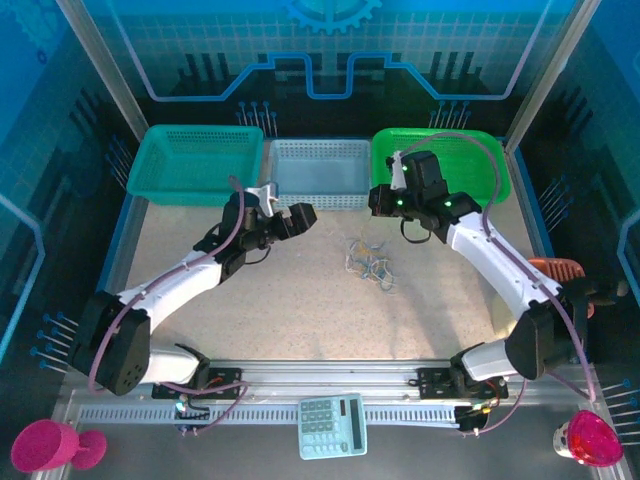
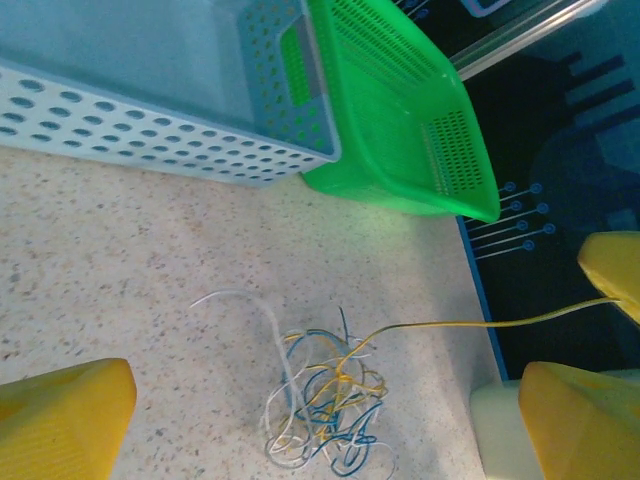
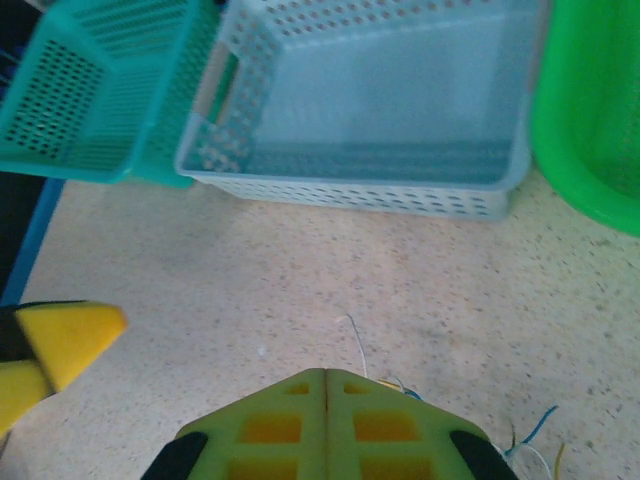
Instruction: Untangle the cables
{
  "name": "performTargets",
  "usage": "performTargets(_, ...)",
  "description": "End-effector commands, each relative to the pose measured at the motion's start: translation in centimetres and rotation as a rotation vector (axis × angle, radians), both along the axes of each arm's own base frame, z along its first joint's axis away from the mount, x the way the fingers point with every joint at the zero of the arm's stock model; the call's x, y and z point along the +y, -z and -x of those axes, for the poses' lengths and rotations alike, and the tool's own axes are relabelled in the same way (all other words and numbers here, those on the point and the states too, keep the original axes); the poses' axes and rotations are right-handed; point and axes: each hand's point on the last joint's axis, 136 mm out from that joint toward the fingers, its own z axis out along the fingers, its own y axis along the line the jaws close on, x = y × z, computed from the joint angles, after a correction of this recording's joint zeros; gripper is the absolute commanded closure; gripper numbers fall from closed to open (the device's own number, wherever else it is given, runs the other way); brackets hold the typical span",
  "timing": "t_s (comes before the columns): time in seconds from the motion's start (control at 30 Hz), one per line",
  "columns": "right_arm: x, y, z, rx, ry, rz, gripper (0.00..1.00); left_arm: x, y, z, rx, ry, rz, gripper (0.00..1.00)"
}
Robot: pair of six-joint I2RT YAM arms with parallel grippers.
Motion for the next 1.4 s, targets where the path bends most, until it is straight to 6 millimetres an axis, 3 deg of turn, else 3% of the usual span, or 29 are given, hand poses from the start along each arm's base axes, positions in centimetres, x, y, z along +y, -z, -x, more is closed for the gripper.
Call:
performTargets(0.0,0.9,-3.8,0.5,-0.107,-0.053,-0.030,1.00,-1.2,-0.1,0.4,-0.039,0.061,0.021,0.01)
performTargets(0.47,2.4,-11.2,1.8,-0.240,-0.125,-0.194,1.00,-4.2,-1.1,0.6,-0.096,0.166,0.007,0.01)
performTargets(0.67,2.7,-13.0,1.8,-0.267,-0.129,-0.236,1.00,-6.2,-1.4,0.8,-0.129,0.219,-0.007,0.03)
performTargets(0.93,3.1,-14.3,1.2,-0.286,-0.135,-0.260,1.00,-7.0,-1.1,0.6,-0.129,0.211,0.006,0.06)
performTargets(1.2,2.2,-14.7,-1.2,-0.309,-0.073,-0.217,1.00,-5.4,0.3,1.1,-0.111,0.147,-0.028,0.07)
performTargets(1.37,-0.7,-14.8,-4.4,-0.331,0.050,-0.180,1.00,-4.3,0.8,1.4,-0.104,0.100,-0.057,0.05)
